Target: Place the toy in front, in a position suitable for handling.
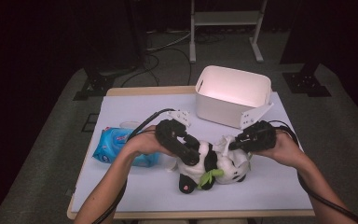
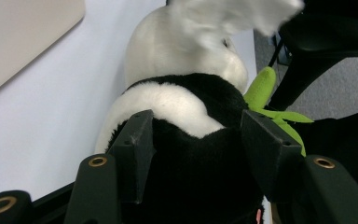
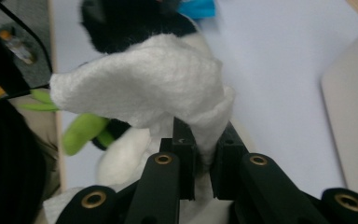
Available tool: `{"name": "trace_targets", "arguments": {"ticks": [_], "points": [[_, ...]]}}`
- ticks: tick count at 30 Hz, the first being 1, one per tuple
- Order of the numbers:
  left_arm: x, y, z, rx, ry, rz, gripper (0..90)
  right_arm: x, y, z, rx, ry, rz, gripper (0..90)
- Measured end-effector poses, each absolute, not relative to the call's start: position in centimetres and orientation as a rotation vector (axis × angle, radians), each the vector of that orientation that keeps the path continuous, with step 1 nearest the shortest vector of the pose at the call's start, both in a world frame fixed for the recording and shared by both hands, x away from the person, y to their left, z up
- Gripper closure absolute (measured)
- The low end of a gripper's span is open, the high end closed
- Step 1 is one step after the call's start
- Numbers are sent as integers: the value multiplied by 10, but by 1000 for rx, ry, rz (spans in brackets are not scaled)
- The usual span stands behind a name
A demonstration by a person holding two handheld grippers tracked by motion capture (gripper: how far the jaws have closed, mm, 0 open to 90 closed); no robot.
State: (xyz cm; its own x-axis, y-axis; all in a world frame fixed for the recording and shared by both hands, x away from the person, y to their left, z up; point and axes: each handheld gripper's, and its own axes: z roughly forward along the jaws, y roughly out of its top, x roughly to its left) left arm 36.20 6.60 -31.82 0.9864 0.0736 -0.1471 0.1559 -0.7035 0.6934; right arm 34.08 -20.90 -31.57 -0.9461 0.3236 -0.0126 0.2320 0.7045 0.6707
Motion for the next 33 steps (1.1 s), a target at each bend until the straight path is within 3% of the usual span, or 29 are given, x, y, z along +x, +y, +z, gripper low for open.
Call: {"name": "trace_targets", "arguments": {"ticks": [18, 33], "points": [[351, 53, -302, 2369, 106, -111, 386, 323, -198, -333, 398, 2842, 1027, 821], [355, 30, -335, 2496, 116, -119, 297, 313, -199, -334, 364, 2846, 1036, 821]]}}
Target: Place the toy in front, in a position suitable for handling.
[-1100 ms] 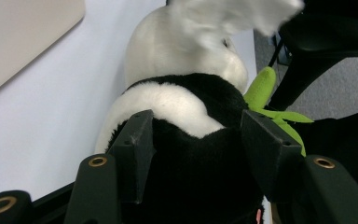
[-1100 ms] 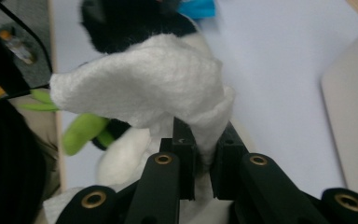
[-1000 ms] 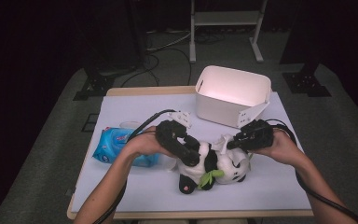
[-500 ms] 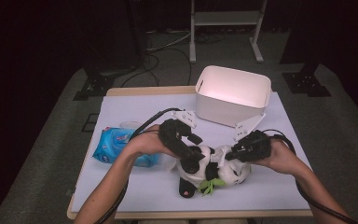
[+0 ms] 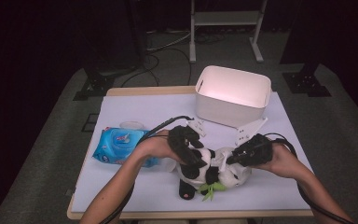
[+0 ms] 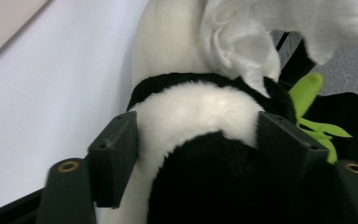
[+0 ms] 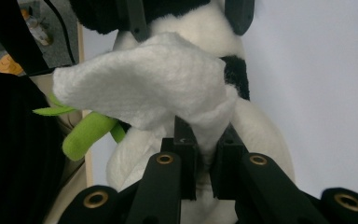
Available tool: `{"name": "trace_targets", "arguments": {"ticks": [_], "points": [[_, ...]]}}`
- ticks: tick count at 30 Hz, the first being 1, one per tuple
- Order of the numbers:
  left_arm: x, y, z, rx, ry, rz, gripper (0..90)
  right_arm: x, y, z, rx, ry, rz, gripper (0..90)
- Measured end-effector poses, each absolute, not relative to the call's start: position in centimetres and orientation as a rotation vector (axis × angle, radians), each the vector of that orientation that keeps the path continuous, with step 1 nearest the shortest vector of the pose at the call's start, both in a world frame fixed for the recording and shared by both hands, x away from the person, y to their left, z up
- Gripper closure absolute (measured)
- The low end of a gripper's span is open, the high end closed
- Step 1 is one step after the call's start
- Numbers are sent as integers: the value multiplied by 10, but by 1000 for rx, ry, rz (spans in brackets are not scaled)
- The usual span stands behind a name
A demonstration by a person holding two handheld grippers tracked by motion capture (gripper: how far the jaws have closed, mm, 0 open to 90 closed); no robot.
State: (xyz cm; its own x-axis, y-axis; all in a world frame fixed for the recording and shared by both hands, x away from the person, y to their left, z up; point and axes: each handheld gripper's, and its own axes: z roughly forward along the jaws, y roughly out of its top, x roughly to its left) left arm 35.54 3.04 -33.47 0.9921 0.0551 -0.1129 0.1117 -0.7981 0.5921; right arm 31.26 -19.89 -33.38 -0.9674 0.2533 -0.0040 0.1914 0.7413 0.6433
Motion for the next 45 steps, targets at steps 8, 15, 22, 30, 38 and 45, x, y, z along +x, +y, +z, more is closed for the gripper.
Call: {"name": "trace_targets", "arguments": {"ticks": [8, 15, 22, 30, 38, 45], "points": [[355, 27, -329, 2487, 68, -50, 557, 314, -207, -329, 381, 2811, 1063, 819], [360, 25, -316, 2471, 38, 41, 598, 322, -211, -318, 405, 2775, 1068, 818], [362, 20, -315, 2473, 38, 74, 595, 336, -195, -312, 393, 2780, 1040, 814], [358, 34, -326, 2436, 72, 50, 569, 337, -202, -318, 414, 2814, 1016, 814], [359, 36, -327, 2429, 93, 44, 520, 331, -232, -321, 508, 2802, 995, 813], [359, 37, -328, 2419, 103, 43, 514, 329, -254, -333, 578, 2787, 1032, 811]]}}
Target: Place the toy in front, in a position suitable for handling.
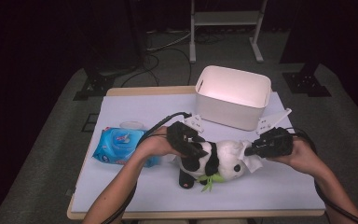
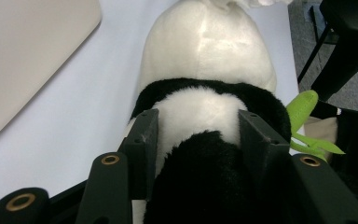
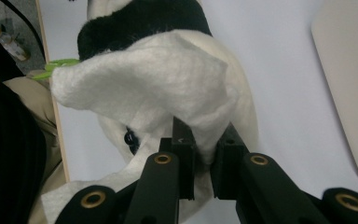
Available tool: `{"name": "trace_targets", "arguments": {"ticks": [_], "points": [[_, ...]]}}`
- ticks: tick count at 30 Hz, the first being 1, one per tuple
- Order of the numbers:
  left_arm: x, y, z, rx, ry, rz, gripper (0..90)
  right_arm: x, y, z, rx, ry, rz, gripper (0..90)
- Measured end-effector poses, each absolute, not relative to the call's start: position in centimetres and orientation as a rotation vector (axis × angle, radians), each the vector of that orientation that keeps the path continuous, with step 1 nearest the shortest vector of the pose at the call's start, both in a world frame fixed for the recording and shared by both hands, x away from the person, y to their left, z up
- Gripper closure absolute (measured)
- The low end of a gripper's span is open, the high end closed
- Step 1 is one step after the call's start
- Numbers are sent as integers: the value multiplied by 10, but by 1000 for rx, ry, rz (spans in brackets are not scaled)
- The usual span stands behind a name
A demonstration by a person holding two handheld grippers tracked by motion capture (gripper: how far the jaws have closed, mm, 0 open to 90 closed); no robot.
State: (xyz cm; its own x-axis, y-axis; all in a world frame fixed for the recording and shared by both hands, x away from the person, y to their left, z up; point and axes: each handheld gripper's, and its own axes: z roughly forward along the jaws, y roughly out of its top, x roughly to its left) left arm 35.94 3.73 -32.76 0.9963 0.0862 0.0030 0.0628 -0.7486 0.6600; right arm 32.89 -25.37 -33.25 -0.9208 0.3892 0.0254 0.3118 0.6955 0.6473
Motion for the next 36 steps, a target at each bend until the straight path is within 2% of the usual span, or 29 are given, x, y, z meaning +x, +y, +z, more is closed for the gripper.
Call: {"name": "trace_targets", "arguments": {"ticks": [6, 20, 28, 36], "points": [[359, 36, -328, 2424, 105, 48, 512, 328, -255, -333, 585, 2778, 1030, 811], [359, 35, -329, 2424, 121, 45, 505, 340, -205, -318, 448, 2792, 1016, 811], [359, 34, -329, 2436, 106, 43, 501, 347, -177, -326, 407, 2844, 1000, 813], [358, 36, -330, 2422, 118, 35, 504, 344, -186, -319, 411, 2813, 991, 813]]}}
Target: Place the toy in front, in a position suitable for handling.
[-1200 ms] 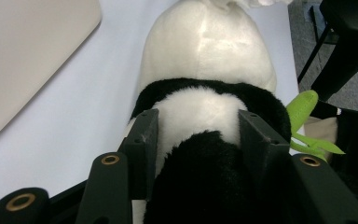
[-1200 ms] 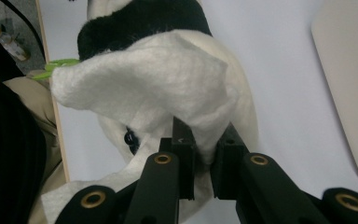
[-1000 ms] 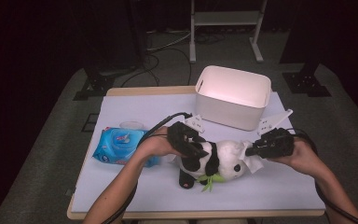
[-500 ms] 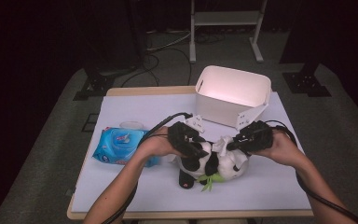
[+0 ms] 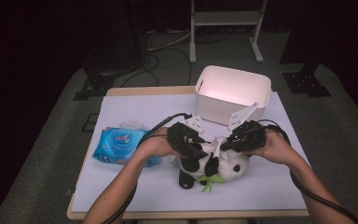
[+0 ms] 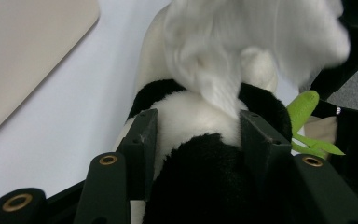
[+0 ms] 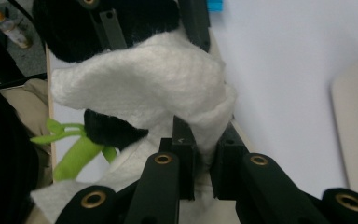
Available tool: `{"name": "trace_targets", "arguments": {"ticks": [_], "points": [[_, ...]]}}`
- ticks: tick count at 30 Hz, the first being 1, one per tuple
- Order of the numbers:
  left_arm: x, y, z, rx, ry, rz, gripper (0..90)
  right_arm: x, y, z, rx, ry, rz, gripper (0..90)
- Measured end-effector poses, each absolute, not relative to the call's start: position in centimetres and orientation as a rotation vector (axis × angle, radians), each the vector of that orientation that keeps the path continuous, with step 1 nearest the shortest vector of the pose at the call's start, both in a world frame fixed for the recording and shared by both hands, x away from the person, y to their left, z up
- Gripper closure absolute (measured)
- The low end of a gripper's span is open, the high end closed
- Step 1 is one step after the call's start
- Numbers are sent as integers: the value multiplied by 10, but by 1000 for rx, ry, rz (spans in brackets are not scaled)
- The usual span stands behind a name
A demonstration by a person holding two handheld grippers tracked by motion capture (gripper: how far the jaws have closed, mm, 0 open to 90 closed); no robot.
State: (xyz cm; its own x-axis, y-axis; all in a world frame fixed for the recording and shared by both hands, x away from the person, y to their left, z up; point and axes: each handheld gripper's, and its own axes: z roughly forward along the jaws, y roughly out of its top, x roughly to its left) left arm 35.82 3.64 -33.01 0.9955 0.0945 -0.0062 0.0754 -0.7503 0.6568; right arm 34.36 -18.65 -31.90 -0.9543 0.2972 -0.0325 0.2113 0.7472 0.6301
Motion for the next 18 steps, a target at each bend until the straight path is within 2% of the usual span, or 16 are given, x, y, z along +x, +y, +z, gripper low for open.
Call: {"name": "trace_targets", "arguments": {"ticks": [6, 18], "points": [[360, 37, -331, 2416, 126, 28, 503, 338, -222, -320, 502, 2770, 1040, 813], [362, 36, -330, 2424, 130, 20, 502, 334, -264, -338, 660, 2757, 1044, 813]]}}
